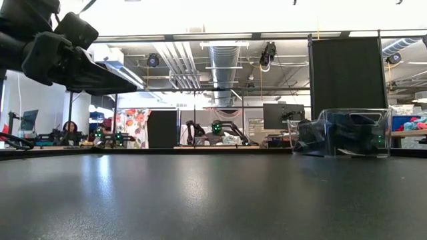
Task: Sort towels by color in basket
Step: Put the gray towel into the bottom transparent bin
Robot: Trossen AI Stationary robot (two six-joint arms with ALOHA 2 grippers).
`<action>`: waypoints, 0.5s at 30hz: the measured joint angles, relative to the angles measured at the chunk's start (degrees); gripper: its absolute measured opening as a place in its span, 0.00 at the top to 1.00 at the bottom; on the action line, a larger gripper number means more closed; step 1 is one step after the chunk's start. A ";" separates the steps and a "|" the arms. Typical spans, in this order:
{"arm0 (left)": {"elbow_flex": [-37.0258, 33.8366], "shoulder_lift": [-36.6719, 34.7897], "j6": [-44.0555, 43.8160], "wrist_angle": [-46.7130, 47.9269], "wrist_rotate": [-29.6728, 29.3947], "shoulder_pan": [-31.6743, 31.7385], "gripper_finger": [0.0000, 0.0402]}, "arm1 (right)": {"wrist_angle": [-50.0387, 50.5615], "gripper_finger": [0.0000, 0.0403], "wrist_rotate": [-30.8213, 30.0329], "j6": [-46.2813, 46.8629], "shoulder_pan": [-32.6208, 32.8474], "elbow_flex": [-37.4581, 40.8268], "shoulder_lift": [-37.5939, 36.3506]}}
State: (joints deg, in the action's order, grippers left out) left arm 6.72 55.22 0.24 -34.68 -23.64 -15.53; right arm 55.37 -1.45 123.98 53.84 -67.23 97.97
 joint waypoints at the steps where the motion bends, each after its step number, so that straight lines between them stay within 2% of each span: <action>1: 0.00 -0.11 -0.17 0.01 0.00 0.00 0.40 | 1.78 0.63 0.00 -0.53 0.01 -1.07 -0.37; 9: 0.00 -0.24 -0.60 -0.03 0.00 0.00 0.40 | 11.30 0.43 0.55 -6.40 0.13 -12.32 -4.58; 12: 0.00 -0.23 -1.37 0.05 0.02 0.00 0.40 | 14.07 0.39 0.48 -6.61 0.86 -16.70 -5.74; 15: 0.00 -0.18 -2.29 0.35 0.05 0.00 0.40 | 12.67 0.38 0.52 -6.43 2.48 -19.40 -5.61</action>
State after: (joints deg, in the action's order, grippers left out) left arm 6.72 55.05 -2.05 -34.34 -23.59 -15.53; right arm 68.04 -0.93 117.54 56.32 -86.63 92.36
